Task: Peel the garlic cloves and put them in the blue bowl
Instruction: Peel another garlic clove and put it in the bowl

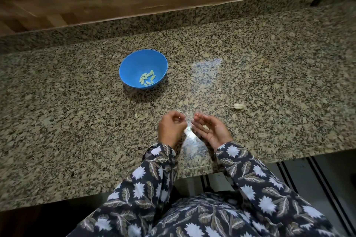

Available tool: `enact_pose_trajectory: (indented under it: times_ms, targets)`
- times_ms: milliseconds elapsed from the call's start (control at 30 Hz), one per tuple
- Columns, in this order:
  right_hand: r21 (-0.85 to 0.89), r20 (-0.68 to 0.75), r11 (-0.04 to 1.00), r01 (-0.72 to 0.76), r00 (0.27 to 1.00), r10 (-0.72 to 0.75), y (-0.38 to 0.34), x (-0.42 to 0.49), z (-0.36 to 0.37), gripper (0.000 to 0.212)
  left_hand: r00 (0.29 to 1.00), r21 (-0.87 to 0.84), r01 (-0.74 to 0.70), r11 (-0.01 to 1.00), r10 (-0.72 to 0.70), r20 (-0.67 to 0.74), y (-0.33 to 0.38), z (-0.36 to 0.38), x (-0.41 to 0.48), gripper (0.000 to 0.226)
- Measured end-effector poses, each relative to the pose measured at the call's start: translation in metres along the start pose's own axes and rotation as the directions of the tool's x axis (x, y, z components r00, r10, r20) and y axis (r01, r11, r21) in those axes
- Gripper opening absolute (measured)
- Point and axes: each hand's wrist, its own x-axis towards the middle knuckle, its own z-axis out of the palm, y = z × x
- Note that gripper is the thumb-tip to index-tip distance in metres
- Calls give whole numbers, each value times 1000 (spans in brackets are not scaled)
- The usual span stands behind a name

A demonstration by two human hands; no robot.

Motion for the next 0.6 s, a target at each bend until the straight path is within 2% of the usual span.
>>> enact_pose_trajectory:
  times_ms: [33,100,200,267,333,400,467,600]
  targets:
    - [-21,-30,1000,16,999,-16,0,0,0,27,997,113,-67,991,71,-34,-3,-2,1,15]
    - [-7,-56,1000,19,998,-19,1,0,0,24,990,251,-132,959,140,-14,-7,-4,3,19]
    - [-10,-67,1000,12,998,-13,3,-1,3,25,983,308,-174,935,185,-6,-8,-4,-3,26]
    - [-25,-64,999,28,998,-29,5,-2,6,29,960,249,-257,934,277,-48,-6,2,-8,24]
    - [-8,-62,998,61,996,-62,8,-3,10,37,951,139,-302,943,308,-23,-1,13,-16,20]
    - [40,-50,995,93,995,-91,12,-4,15,48,963,103,-269,958,268,27,3,26,-23,20]
    - [48,-39,992,118,992,-116,17,-5,18,56,973,103,-231,967,232,-2,2,32,-23,19]
    - [-84,-24,986,141,989,-143,24,-4,19,66,991,12,-134,991,134,-19,-2,28,-15,16]
